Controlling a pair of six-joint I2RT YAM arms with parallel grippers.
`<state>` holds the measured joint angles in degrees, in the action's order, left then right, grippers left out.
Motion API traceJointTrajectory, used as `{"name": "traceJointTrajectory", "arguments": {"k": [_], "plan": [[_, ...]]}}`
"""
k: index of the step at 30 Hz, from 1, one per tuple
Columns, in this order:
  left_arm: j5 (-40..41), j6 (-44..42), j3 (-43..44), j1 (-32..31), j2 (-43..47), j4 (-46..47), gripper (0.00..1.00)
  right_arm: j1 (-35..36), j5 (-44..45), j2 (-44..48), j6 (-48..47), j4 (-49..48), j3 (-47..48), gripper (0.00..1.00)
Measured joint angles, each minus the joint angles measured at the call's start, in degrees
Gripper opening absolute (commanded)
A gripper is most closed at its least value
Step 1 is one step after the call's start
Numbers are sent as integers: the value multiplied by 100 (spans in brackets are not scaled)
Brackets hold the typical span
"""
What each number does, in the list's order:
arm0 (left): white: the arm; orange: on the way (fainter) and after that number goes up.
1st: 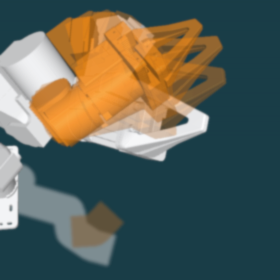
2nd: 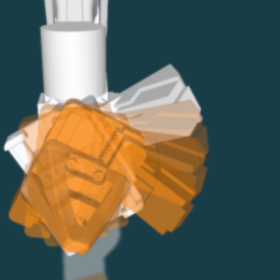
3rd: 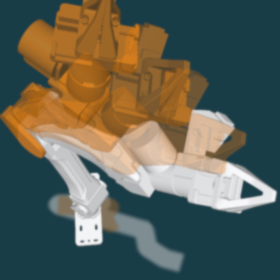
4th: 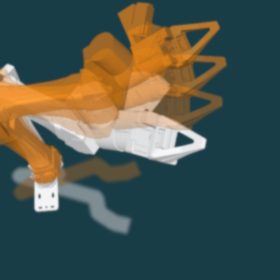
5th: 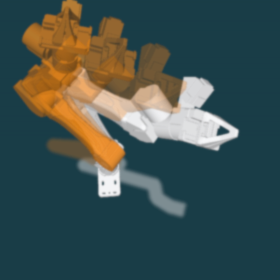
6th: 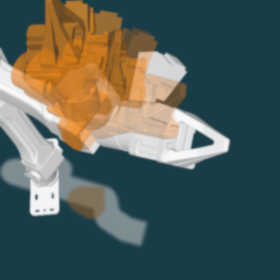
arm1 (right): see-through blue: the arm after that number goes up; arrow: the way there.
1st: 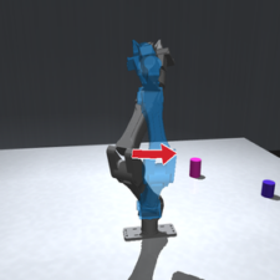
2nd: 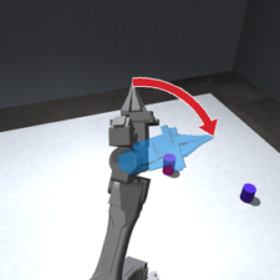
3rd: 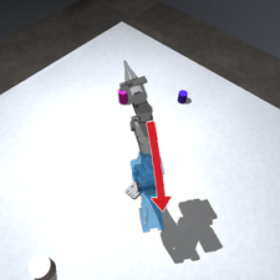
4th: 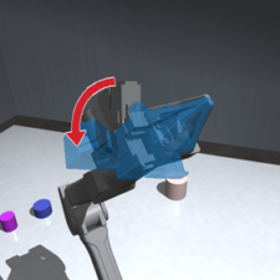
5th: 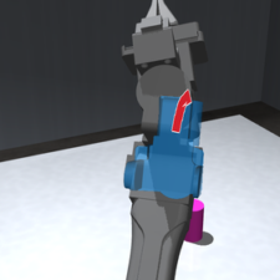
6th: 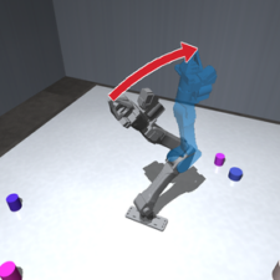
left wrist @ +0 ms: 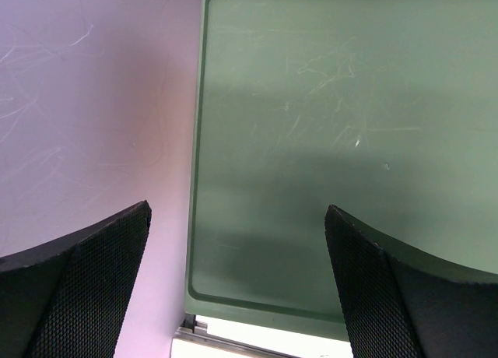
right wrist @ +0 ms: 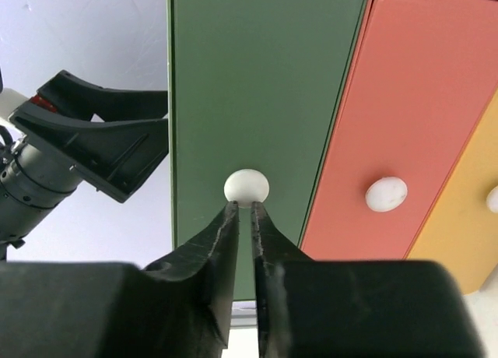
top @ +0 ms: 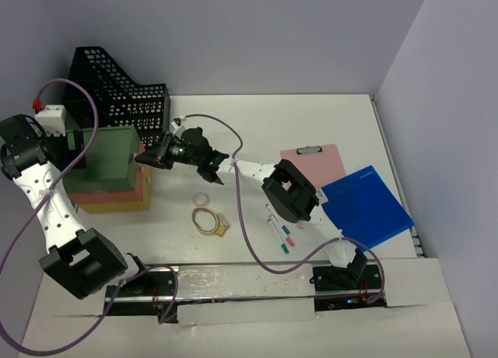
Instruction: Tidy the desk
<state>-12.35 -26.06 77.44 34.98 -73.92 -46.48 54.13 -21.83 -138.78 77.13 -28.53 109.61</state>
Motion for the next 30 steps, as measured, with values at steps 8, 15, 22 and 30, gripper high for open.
{"name": "traceJointTrajectory", "arguments": {"k": [8, 15, 22, 30], "plan": [[-15, -13, -27, 0, 12, 3, 99, -28, 148, 2, -134, 65, -262, 48], [-34, -16, -27, 0, 12, 2, 99, -62, 122, -10, -134, 61, -95, 47], [-49, -16, -107, 0, 12, 152, 99, -66, 122, -58, 35, -85, 162, 45], [-134, -28, -152, 2, 3, 268, 99, -57, 147, -283, 136, 81, 511, 45]]}}
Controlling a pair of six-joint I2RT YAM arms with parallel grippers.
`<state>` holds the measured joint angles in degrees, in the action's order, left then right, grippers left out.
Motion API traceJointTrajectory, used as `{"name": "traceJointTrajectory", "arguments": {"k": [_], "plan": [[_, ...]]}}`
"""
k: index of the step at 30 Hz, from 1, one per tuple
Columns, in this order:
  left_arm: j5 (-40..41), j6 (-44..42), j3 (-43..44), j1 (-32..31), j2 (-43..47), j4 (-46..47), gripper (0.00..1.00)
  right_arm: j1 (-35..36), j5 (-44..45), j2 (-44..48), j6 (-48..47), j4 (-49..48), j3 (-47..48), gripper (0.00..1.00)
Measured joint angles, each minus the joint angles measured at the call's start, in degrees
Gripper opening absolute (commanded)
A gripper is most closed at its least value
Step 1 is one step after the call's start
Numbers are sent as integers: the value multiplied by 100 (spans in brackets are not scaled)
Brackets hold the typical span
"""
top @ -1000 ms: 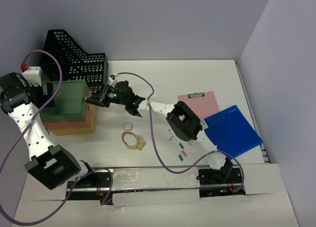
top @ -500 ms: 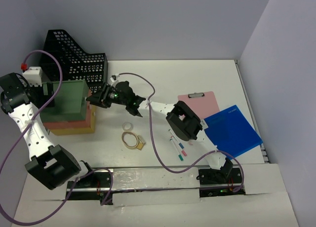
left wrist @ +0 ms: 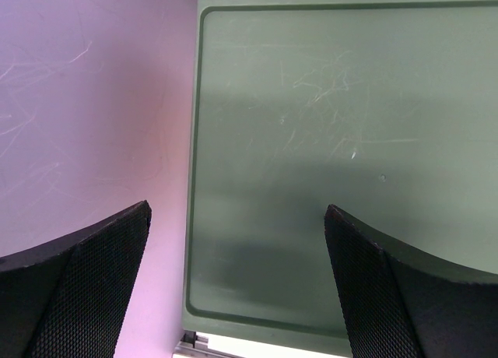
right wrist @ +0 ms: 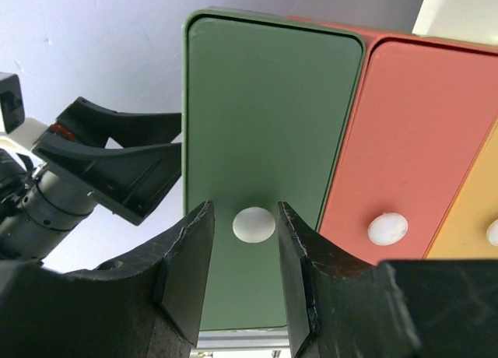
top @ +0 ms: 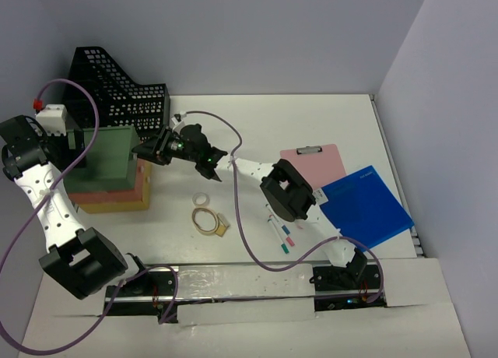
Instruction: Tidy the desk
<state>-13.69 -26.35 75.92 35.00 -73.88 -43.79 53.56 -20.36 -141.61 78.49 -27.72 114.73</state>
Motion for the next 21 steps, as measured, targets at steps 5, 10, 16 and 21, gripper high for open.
{"name": "traceJointTrajectory", "arguments": {"k": [5, 10, 16, 21], "plan": [[-66, -13, -26, 0, -7, 57, 98, 31, 21, -17, 73, 23, 3, 45], [-151, -39, -37, 0, -28, 100, 98, 31, 20, -56, 113, 68, 79, 35], [-184, -46, -46, 0, -35, 134, 98, 20, 115, -84, 158, 113, 115, 15], [-200, -53, -46, 0, -37, 134, 98, 24, 123, -84, 221, 58, 71, 17]]}}
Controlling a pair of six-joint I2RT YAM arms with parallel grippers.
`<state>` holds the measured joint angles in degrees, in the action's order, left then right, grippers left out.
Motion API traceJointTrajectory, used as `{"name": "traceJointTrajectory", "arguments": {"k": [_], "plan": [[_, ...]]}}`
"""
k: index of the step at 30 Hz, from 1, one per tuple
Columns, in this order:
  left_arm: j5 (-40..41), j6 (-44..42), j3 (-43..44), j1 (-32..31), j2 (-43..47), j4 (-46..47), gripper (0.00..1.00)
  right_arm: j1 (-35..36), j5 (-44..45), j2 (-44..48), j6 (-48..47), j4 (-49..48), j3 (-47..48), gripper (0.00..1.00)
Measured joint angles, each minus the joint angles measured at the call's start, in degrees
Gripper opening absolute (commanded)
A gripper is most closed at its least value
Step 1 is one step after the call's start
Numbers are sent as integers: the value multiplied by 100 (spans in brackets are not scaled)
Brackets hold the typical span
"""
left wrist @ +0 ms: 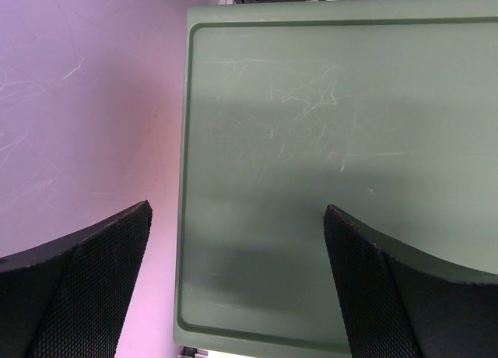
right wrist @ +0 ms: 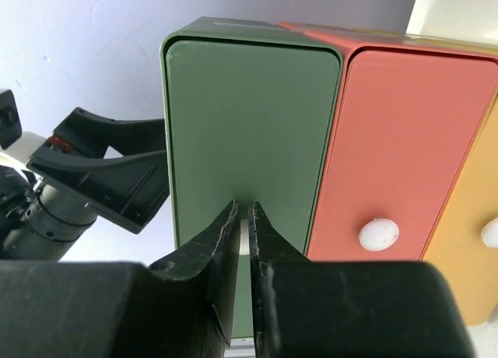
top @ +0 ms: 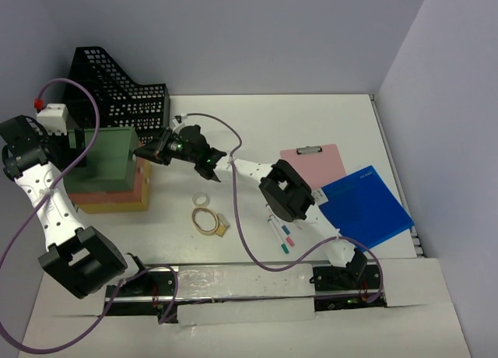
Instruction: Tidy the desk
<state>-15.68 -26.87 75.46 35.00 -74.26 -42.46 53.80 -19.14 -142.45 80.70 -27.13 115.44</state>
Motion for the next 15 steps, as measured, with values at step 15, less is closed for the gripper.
{"name": "traceJointTrajectory", "arguments": {"k": [15], "plan": [[-2, -34, 0, 0, 0, 1, 98, -11, 8, 2, -78, -265, -344, 39]]}}
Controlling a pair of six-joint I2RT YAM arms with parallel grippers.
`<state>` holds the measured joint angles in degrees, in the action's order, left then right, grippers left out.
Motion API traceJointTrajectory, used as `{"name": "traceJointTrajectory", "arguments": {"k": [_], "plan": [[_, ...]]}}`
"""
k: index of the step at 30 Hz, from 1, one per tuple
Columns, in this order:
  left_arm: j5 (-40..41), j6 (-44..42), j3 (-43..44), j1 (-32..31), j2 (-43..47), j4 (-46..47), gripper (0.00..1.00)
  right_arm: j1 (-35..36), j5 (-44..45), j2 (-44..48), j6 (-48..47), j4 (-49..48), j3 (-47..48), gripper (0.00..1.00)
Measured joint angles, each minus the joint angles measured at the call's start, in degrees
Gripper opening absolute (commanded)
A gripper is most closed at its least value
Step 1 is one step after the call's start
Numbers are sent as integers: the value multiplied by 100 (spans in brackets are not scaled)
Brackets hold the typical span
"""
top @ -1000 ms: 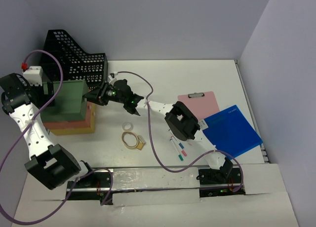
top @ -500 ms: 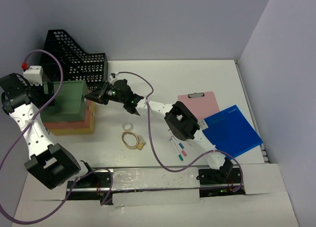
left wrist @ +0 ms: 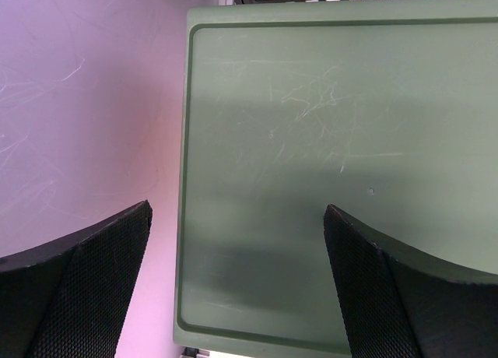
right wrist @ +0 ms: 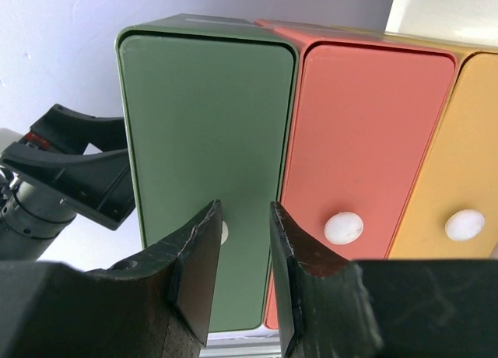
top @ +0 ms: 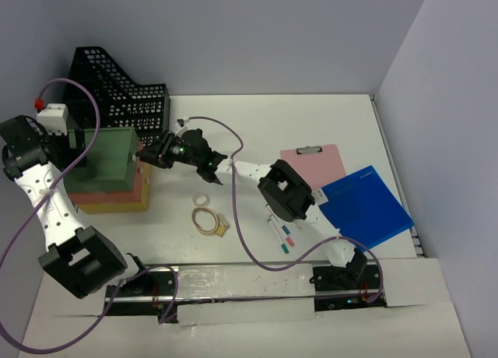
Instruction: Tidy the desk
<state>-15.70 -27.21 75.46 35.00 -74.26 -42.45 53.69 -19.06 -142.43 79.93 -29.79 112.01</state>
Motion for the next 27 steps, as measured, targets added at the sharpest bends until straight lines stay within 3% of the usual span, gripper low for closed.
{"name": "traceJointTrajectory", "arguments": {"k": [27], "plan": [[-1, -8, -2, 0, 0, -1, 98, 93, -75, 229, 71, -689, -393, 45]]}}
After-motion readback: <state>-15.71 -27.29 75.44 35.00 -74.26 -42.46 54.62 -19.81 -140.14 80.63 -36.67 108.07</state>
